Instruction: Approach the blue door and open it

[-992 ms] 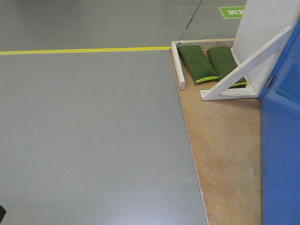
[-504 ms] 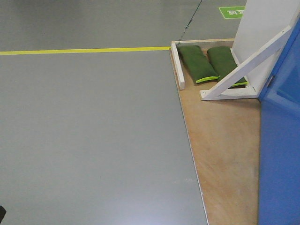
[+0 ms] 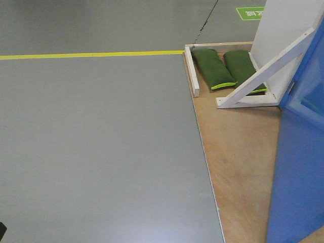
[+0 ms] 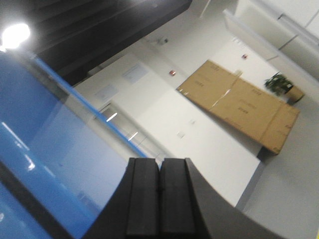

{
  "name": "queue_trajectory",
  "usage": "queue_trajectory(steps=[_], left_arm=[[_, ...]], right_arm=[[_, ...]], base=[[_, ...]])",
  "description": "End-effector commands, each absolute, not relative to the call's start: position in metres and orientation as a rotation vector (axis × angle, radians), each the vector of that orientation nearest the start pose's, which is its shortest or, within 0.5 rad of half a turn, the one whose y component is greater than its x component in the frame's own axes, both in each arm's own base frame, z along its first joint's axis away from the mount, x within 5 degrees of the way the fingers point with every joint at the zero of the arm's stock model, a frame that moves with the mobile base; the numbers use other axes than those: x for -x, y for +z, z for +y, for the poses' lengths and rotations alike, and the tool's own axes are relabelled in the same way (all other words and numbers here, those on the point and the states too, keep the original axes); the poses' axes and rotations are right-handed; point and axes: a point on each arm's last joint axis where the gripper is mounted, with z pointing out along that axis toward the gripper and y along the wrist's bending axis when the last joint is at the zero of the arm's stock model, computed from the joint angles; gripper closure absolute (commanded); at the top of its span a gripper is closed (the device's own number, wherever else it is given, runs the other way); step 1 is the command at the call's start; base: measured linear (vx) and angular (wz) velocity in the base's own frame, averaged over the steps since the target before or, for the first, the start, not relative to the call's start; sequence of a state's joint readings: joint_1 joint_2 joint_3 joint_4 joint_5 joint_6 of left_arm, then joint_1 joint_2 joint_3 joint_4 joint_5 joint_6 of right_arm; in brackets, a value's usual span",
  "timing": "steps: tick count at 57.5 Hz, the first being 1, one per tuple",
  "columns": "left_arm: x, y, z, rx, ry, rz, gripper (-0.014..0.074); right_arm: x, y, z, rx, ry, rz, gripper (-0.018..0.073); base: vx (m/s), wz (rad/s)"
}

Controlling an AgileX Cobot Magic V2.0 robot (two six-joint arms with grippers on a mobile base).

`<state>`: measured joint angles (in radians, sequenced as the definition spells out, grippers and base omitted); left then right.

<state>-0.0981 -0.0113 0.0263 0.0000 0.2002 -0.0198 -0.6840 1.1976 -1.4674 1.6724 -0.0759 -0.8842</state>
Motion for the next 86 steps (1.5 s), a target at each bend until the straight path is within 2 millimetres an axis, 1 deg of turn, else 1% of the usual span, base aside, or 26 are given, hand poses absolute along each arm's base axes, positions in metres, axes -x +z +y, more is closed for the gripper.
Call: queue_trajectory(steps=[1,28,46,50,56,63,81,86], left_arm=[[-0.054,0.204,-0.005,-0.054,-0.104,1.573,0.0524],[-0.054,0.204,-0.005,-0.054,-0.104,1.573,0.0524],[-0.054,0.204,-0.005,-0.054,-0.104,1.573,0.0524],[-0.054,0.204,-0.005,-0.054,-0.104,1.573,0.0524],[-0.054,0.204,-0.005,-0.054,-0.104,1.573,0.0524],[-0.054,0.204,-0.005,-0.054,-0.104,1.573,0.0524],[-0.054,0.204,-0.005,-0.054,-0.104,1.573,0.0524],[-0.054,0.204,-0.005,-0.054,-0.104,1.573,0.0524]], right_arm=[[-0.201,0.554,-0.119,-0.580,0.240,1.010,0.0561],[-0.218,0.555,-0.074,-0.468,0.417,1.069,0.0561],[-0.226,0.555,-0.044,-0.394,0.536,1.105,0.0561],[-0.231,0.553,-0.036,-0.372,0.556,1.124,0.0561],[-0.240,0.548,-0.026,-0.329,0.536,1.168,0.0561],[-0.251,0.542,-0.022,-0.325,0.530,1.195,0.0561],[-0.300,0.508,-0.033,-0.411,0.500,1.294,0.0561],[-0.311,0.499,-0.035,-0.428,0.496,1.319,0.0561]], base=[[0.00,0.00],[0.00,0.00],[0.00,0.00],[0.00,0.00],[0.00,0.00],[0.00,0.00],[0.00,0.00],[0.00,0.00]])
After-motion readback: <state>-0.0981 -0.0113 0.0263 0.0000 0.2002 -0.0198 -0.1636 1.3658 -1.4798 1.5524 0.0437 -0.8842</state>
